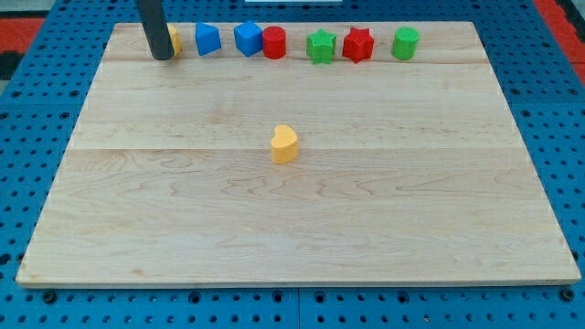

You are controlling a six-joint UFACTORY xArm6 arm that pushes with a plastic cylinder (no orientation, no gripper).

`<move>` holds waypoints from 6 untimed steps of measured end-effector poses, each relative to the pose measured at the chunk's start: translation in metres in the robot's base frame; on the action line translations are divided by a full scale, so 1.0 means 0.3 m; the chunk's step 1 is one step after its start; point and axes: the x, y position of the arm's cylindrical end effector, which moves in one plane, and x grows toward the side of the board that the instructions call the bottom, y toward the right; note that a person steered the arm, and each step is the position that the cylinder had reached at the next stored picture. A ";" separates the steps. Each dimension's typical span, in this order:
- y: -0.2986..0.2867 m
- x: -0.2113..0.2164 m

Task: Slide the yellow heart to the left of the yellow hexagon

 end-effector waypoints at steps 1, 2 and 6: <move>0.107 0.061; 0.477 0.101; 0.896 0.656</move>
